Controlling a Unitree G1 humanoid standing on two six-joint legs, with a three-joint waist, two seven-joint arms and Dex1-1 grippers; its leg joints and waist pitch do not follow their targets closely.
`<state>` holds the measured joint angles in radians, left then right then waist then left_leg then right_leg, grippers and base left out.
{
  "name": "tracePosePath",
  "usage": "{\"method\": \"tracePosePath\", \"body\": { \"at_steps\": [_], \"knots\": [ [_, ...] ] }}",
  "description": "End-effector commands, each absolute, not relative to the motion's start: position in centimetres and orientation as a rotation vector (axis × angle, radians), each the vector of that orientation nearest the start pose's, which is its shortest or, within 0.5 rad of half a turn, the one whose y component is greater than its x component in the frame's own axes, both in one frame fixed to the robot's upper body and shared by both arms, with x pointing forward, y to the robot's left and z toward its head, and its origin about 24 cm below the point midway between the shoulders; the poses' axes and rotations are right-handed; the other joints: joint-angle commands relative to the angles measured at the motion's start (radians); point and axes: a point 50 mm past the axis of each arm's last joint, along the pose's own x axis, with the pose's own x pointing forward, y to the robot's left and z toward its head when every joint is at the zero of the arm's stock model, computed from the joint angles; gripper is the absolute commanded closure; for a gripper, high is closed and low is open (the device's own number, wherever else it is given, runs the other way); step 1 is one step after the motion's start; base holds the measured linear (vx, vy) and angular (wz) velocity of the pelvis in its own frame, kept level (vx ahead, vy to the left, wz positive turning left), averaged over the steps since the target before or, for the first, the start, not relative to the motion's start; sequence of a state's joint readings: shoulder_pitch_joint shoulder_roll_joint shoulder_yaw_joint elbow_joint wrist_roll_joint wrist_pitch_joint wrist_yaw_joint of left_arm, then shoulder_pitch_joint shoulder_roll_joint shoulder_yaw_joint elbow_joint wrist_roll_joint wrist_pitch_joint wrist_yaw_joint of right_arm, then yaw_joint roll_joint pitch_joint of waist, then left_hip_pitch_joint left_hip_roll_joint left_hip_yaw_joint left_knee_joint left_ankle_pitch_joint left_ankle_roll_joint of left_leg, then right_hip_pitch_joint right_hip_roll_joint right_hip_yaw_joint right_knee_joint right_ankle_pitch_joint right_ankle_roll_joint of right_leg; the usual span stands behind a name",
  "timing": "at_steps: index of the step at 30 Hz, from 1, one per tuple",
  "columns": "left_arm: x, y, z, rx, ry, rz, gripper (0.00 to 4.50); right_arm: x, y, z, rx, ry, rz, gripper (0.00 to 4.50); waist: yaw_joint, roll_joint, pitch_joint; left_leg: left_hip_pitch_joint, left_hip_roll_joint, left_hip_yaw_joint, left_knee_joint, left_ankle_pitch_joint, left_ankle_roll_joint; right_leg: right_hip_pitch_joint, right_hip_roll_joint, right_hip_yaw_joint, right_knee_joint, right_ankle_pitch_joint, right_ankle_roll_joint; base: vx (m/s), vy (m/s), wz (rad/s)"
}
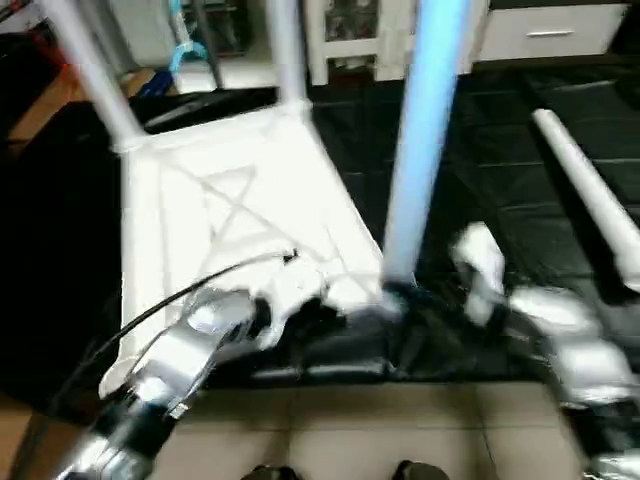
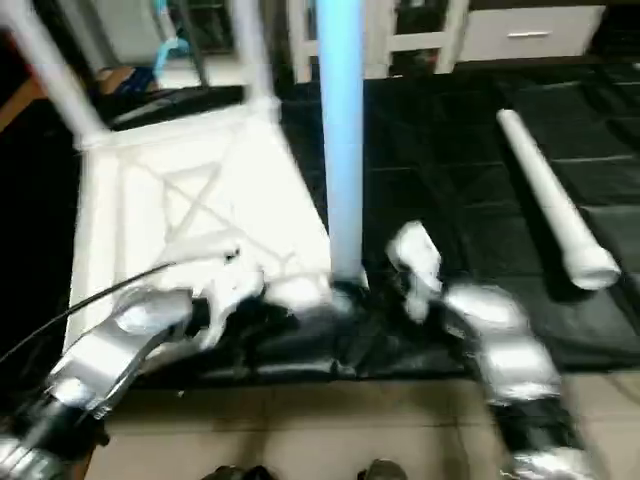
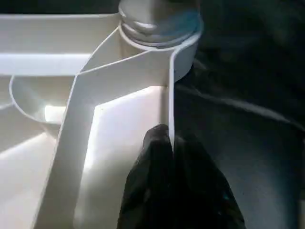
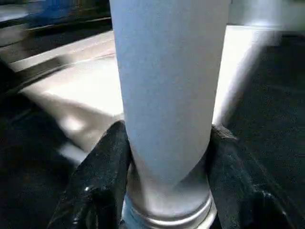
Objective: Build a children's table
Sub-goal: Rotate leg to tighten
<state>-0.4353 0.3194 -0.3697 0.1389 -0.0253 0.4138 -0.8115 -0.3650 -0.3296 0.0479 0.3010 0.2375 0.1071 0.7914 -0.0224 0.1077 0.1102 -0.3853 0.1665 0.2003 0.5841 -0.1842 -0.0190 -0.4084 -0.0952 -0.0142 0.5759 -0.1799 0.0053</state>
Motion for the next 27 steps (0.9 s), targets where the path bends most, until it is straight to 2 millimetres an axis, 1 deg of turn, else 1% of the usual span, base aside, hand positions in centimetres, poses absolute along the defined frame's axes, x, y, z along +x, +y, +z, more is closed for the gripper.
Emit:
{"method": "tracePosePath", "body": {
  "at_steps": [1, 2, 3, 4, 5, 6, 7, 8, 9, 10, 11, 12, 13, 14, 15, 16, 17, 18, 19, 20, 21, 22, 23, 24, 25, 27],
  "knots": [
    [29.5, 8.4, 4.2, 0.371, 0.439, -1.009, 4.50, 31.9, -17.5, 5.2, -0.085, 0.198, 0.497, 2.57, -0.005, -0.017, -0.039, 0.013, 0.043, -0.042, -0.098, -0.436, -0.018, 0.018, -0.041, 0.011, -0.087, -0.540, -0.131, -0.052, 0.003, -0.13],
    [29.5, 8.4, 4.2, 0.371, 0.439, -1.009, 4.50, 31.9, -17.5, 5.2, -0.085, 0.198, 0.497, 2.57, -0.007, -0.016, -0.037, 0.015, 0.041, -0.041, -0.098, -0.452, -0.024, 0.013, -0.039, 0.010, -0.092, -0.566, -0.120, 0.000, 0.000, 0.00],
    [29.9, 8.2, 4.3, 0.369, 0.433, -0.983, 4.50, 32.0, -17.3, 5.1, -0.087, 0.199, 0.467, 2.57, -0.010, -0.020, -0.041, 0.021, 0.039, -0.046, -0.097, -0.480, -0.030, 0.012, -0.040, 0.008, -0.097, -0.604, -0.102, 0.000, 0.000, 0.00],
    [30.4, 7.8, 4.4, 0.366, 0.419, -0.944, 4.50, 32.4, -16.9, 4.9, -0.089, 0.198, 0.398, 2.57, -0.010, -0.018, -0.039, 0.020, 0.040, -0.047, -0.099, -0.483, -0.027, 0.010, -0.041, 0.009, -0.100, -0.607, -0.092, 0.000, 0.000, 0.00],
    [31.0, 7.0, 4.5, 0.361, 0.400, -0.906, 4.50, 32.7, -15.7, 4.7, -0.068, 0.190, 0.340, 2.57, -0.012, -0.018, -0.037, 0.018, 0.039, -0.045, -0.099, -0.482, -0.026, 0.006, -0.040, 0.009, -0.103, -0.609, -0.088, 0.000, 0.000, 0.00],
    [31.1, 6.9, 4.6, 0.360, 0.397, -0.899, 4.50, 32.8, -15.5, 4.7, -0.064, 0.188, 0.329, 2.57, -0.012, -0.017, -0.040, 0.024, 0.037, -0.045, -0.100, -0.485, -0.031, 0.003, -0.038, 0.006, -0.108, -0.612, -0.083, 0.000, 0.000, 0.00],
    [31.4, 6.4, 4.6, 0.365, 0.388, -0.889, 4.50, 33.0, -14.4, 4.8, -0.058, 0.172, 0.300, 2.58, -0.017, -0.016, -0.041, 0.019, 0.037, -0.049, -0.104, -0.483, -0.032, 0.010, -0.038, 0.002, -0.106, -0.591, -0.083, 0.000, 0.000, 0.00],
    [31.4, 6.4, 4.6, 0.366, 0.388, -0.888, 4.50, 33.0, -14.3, 4.8, -0.058, 0.171, 0.299, 2.58, -0.017, -0.018, -0.042, 0.016, 0.036, -0.049, -0.106, -0.480, -0.030, 0.013, -0.037, 0.001, -0.108, -0.582, -0.079, 0.000, 0.000, 0.00],
    [31.5, 6.1, 4.6, 0.368, 0.383, -0.886, 4.50, 33.2, -13.6, 5.0, -0.055, 0.148, 0.291, 2.58, -0.015, -0.016, -0.042, 0.022, 0.039, -0.048, -0.108, -0.492, -0.023, 0.007, -0.037, 0.002, -0.112, -0.566, -0.082, 0.000, 0.000, 0.00],
    [31.5, 6.1, 4.6, 0.367, 0.382, -0.887, 4.50, 33.2, -13.3, 5.2, -0.051, 0.136, 0.297, 2.58, -0.015, -0.013, -0.041, 0.029, 0.038, -0.044, -0.108, -0.506, -0.021, 0.001, -0.035, 0.003, -0.116, -0.552, -0.091, 0.000, 0.000, 0.00],
    [31.5, 6.0, 4.6, 0.366, 0.381, -0.888, 4.50, 33.2, -13.1, 5.3, -0.049, 0.128, 0.301, 2.58, -0.015, -0.014, -0.043, 0.029, 0.039, -0.045, -0.109, -0.507, -0.020, 0.004, -0.035, 0.002, -0.114, -0.536, -0.097, 0.000, 0.000, 0.00],
    [31.5, 6.0, 4.6, 0.365, 0.379, -0.890, 4.50, 33.3, -12.5, 5.8, -0.024, 0.093, 0.330, 2.58, -0.014, -0.013, -0.044, 0.023, 0.040, -0.045, -0.113, -0.492, -0.014, 0.012, -0.036, 0.002, -0.111, -0.494, -0.108, 0.000, 0.000, 0.00],
    [31.4, 6.2, 4.5, 0.367, 0.381, -0.897, 4.50, 33.2, -12.0, 6.5, 0.024, 0.046, 0.394, 2.58, -0.014, -0.013, -0.042, 0.021, 0.042, -0.043, -0.114, -0.496, -0.007, 0.010, -0.036, 0.004, -0.110, -0.469, -0.118, 0.000, 0.000, 0.00],
    [31.4, 6.2, 4.5, 0.367, 0.381, -0.897, 4.50, 33.2, -12.0, 6.5, 0.024, 0.046, 0.394, 2.24, -0.013, -0.013, -0.043, 0.023, 0.042, -0.042, -0.113, -0.495, -0.006, 0.010, -0.035, 0.004, -0.110, -0.458, -0.123, 0.000, 0.000, 0.00],
    [31.3, 6.3, 4.4, 0.369, 0.382, -0.900, 4.50, 33.1, -11.8, 6.8, 0.047, 0.029, 0.426, 2.03, -0.012, -0.014, -0.046, 0.024, 0.042, -0.039, -0.111, -0.478, -0.001, 0.012, -0.035, 0.007, -0.107, -0.423, -0.137, 0.000, 0.000, 0.00],
    [31.2, 6.7, 4.3, 0.372, 0.386, -0.898, 4.50, 32.8, -11.5, 7.5, 0.054, -0.019, 0.496, 1.89, -0.008, -0.012, -0.047, 0.023, 0.045, -0.036, -0.111, -0.456, 0.007, 0.014, -0.037, 0.009, -0.105, -0.387, -0.152, 0.000, 0.000, 0.00],
    [31.2, 6.8, 4.2, 0.376, 0.388, -0.898, 4.50, 32.7, -11.5, 7.7, 0.042, -0.028, 0.522, 1.89, -0.007, -0.012, -0.048, 0.022, 0.045, -0.034, -0.109, -0.444, 0.012, 0.015, -0.037, 0.010, -0.103, -0.367, -0.160, 0.000, 0.000, 0.00],
    [31.2, 6.9, 4.1, 0.378, 0.389, -0.899, 4.50, 32.7, -11.5, 7.8, 0.033, -0.033, 0.537, 1.82, -0.005, -0.015, -0.050, 0.018, 0.045, -0.033, -0.108, -0.410, 0.024, 0.021, -0.038, 0.011, -0.098, -0.331, -0.172, 0.000, 0.000, 0.00],
    [31.1, 7.3, 4.0, 0.384, 0.392, -0.901, 4.50, 32.7, -11.8, 8.1, 0.022, -0.042, 0.552, 1.71, -0.003, -0.018, -0.051, 0.014, 0.044, -0.031, -0.106, -0.377, 0.039, 0.026, -0.040, 0.010, -0.096, -0.319, -0.179, 0.000, 0.000, 0.00],
    [31.0, 7.5, 4.0, 0.387, 0.393, -0.902, 4.50, 32.8, -12.1, 8.3, 0.020, -0.046, 0.553, 1.52, -0.002, -0.017, -0.052, 0.015, 0.044, -0.029, -0.103, -0.364, 0.046, 0.025, -0.040, 0.011, -0.096, -0.318, -0.182, 0.000, 0.000, 0.00],
    [30.9, 7.6, 4.0, 0.391, 0.394, -0.910, 4.50, 32.8, -12.4, 8.4, 0.018, -0.050, 0.555, 1.52, -0.001, -0.018, -0.053, 0.015, 0.045, -0.028, -0.102, -0.344, 0.058, 0.025, -0.041, 0.011, -0.096, -0.326, -0.186, 0.000, 0.000, 0.00],
    [30.4, 8.0, 3.9, 0.399, 0.397, -0.947, 4.50, 32.7, -13.0, 8.8, 0.037, -0.046, 0.602, 1.46, 0.000, -0.019, -0.054, 0.013, 0.046, -0.028, -0.100, -0.329, 0.065, 0.028, -0.043, 0.011, -0.095, -0.339, -0.184, 0.000, 0.000, 0.00],
    [30.1, 8.2, 3.9, 0.402, 0.402, -0.971, 4.50, 32.6, -13.4, 9.0, 0.034, -0.044, 0.626, 1.40, 0.000, -0.018, -0.054, 0.012, 0.046, -0.029, -0.100, -0.321, 0.071, 0.030, -0.043, 0.011, -0.095, -0.341, -0.185, 0.000, 0.000, 0.00],
    [30.1, 8.3, 3.9, 0.402, 0.402, -0.972, 4.50, 32.6, -13.4, 9.0, 0.034, -0.044, 0.628, 1.26, 0.002, -0.015, -0.054, 0.012, 0.047, -0.029, -0.099, -0.312, 0.075, 0.028, -0.043, 0.010, -0.095, -0.349, -0.186, 0.000, 0.000, 0.00],
    [29.3, 8.8, 3.8, 0.404, 0.413, -1.034, 4.50, 32.2, -14.2, 9.1, -0.012, -0.036, 0.707, 1.14, 0.004, -0.010, -0.058, 0.017, 0.049, -0.027, -0.096, -0.298, 0.074, 0.025, -0.041, 0.011, -0.094, -0.329, -0.193, 0.000, 0.000, 0.00],
    [28.6, 9.1, 3.7, 0.399, 0.420, -1.091, 4.50, 31.7, -14.8, 9.1, -0.070, -0.029, 0.776, 1.14, 0.008, -0.011, -0.060, 0.018, 0.051, -0.025, -0.093, -0.272, 0.079, 0.029, -0.038, 0.009, -0.087, -0.275, -0.210, 0.000, 0.000, 0.00]
  ]
}}
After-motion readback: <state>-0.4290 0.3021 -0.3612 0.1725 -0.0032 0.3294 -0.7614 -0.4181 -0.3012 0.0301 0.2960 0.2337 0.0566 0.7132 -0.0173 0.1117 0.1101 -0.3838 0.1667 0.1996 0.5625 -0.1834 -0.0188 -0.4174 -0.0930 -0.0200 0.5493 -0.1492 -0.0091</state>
